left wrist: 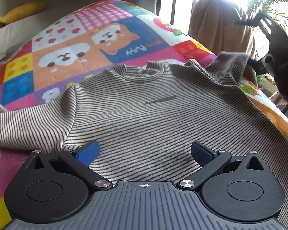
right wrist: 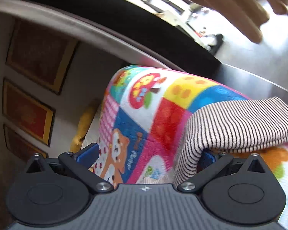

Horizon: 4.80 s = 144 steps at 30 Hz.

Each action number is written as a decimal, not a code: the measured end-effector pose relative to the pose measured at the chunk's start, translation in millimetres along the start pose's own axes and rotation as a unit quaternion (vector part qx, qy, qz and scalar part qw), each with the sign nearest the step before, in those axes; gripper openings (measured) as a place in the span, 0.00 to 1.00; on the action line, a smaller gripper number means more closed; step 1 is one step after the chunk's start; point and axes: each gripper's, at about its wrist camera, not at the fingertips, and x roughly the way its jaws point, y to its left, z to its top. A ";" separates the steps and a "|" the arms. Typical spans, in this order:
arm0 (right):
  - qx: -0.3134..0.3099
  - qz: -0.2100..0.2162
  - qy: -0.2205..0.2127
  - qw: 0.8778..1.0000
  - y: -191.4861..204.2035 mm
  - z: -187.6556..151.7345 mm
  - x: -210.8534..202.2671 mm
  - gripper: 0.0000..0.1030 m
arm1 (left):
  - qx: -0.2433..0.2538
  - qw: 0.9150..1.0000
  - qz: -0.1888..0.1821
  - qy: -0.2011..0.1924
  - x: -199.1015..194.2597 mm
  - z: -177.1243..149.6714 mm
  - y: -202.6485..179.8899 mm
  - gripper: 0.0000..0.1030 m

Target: Fold clothes

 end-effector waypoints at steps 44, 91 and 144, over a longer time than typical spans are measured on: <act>-0.640 -0.301 0.019 0.706 73.6 -184.5 35.0 1.00 | -0.214 0.972 -0.100 -0.001 -14.2 23.8 37.6 1.00; -0.694 -0.243 0.044 0.676 94.6 -191.2 12.4 1.00 | -0.157 0.986 -0.048 -0.017 -1.8 45.9 74.5 0.66; -0.687 -0.313 -0.041 0.655 77.2 -204.4 37.0 1.00 | -0.248 0.926 0.258 -0.117 -51.3 36.6 186.3 0.09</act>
